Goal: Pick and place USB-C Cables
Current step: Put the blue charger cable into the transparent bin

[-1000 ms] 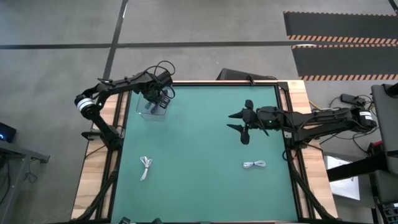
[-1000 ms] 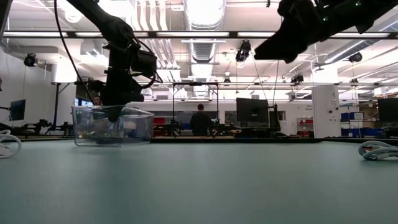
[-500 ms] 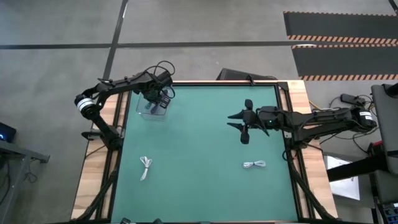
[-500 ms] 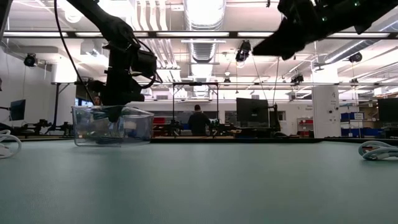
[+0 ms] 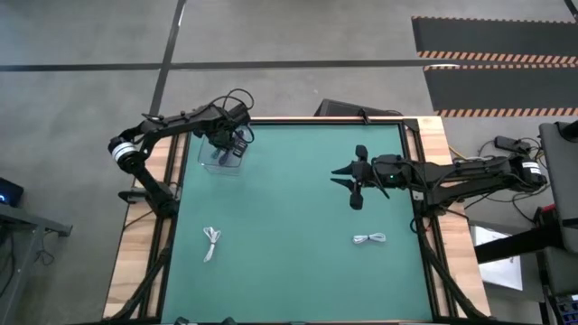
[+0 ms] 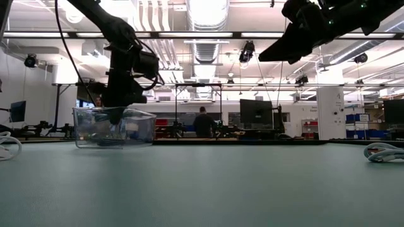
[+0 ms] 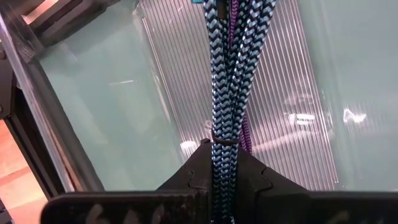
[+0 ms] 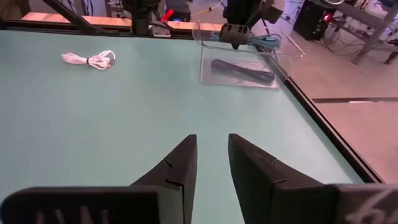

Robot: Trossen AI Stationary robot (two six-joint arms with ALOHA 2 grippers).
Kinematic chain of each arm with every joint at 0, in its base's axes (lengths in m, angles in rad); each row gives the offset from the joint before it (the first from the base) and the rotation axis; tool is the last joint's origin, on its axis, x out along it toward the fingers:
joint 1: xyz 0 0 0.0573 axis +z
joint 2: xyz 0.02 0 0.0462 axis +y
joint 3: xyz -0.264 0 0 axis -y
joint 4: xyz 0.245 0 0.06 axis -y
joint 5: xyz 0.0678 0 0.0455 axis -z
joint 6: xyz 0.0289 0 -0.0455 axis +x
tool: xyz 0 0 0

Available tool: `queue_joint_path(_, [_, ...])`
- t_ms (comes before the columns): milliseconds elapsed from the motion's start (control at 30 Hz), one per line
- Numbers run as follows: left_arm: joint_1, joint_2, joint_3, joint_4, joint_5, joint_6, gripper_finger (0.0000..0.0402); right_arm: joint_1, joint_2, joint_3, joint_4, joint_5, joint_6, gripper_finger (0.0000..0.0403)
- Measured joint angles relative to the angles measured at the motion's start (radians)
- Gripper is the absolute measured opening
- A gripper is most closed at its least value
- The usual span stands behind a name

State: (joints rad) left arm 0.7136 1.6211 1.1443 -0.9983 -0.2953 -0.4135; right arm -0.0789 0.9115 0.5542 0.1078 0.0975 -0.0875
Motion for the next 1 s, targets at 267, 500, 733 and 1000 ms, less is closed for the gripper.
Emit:
queue_joint_path(267, [0.000,0.000,-0.056,0.072,0.007,0.000,0.0012,0.000,0.000,0.000,0.000,0.000,-0.002,0.0073])
queue_joint_path(500, [0.000,-0.001,-0.069,0.112,0.016,0.000,0.0012,0.000,0.000,0.000,-0.002,0.000,-0.002,0.0073])
queue_joint_path(733, [0.000,-0.001,-0.064,0.112,0.007,0.000,0.0013,0.000,0.002,-0.005,-0.006,0.000,-0.003,0.0073])
queue_joint_path(1000, [0.000,0.000,-0.065,0.120,0.006,0.001,0.0023,0.000,0.003,-0.006,-0.008,0.000,-0.002,0.0073])
